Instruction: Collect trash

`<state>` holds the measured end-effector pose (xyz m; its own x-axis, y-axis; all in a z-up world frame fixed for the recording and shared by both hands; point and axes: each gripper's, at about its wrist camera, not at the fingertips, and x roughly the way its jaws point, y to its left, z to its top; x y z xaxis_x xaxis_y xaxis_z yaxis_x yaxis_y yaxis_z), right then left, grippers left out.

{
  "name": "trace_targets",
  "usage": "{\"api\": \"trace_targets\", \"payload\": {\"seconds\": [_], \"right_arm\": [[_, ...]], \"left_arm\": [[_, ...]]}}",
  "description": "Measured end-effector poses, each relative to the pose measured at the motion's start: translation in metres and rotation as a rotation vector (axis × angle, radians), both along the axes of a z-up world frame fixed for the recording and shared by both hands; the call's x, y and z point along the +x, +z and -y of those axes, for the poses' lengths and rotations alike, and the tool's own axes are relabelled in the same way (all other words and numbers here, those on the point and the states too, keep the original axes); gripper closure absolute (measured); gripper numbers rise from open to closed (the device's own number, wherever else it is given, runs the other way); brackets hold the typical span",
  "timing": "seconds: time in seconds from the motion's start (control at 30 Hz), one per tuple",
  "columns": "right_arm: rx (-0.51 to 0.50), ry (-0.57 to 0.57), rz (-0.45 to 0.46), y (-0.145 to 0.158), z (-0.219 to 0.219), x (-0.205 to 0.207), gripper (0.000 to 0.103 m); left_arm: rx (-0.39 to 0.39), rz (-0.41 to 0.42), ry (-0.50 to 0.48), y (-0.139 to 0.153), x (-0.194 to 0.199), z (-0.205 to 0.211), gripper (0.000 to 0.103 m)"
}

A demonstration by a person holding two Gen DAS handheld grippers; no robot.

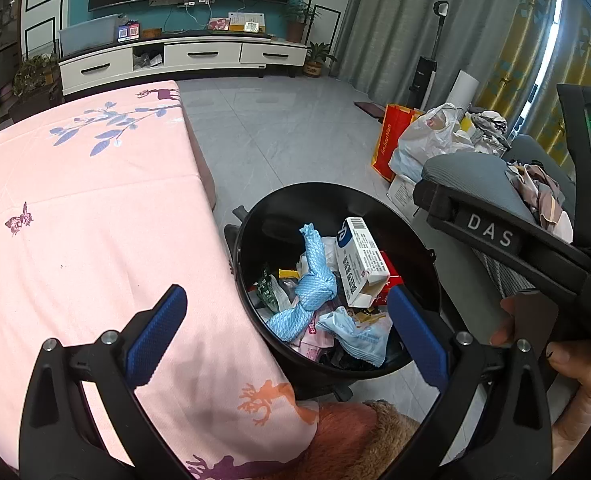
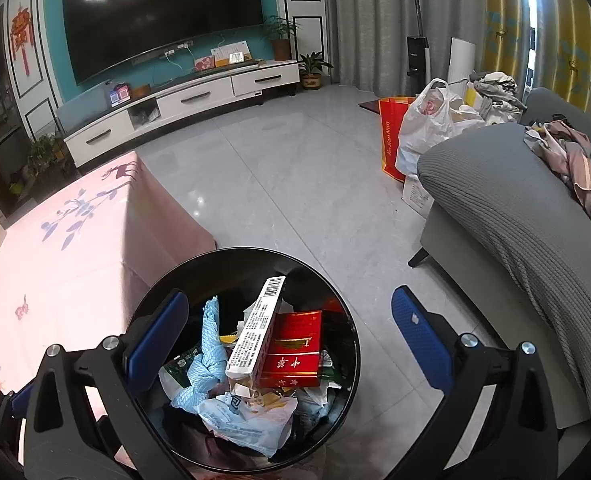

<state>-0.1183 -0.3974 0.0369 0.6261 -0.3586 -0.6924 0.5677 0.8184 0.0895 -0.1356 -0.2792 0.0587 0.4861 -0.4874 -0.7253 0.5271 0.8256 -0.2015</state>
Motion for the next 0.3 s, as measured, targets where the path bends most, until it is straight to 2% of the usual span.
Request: {"api": "trace_targets", "payload": {"seconds": [0.3], "right_arm": [[-0.002, 0.000, -0.003, -0.0005, -0.0003, 0.0005, 0.003]], "left_arm": [[0.003, 0.004, -0.007, 0.0013, -0.0017, 0.0014, 0.003]]}}
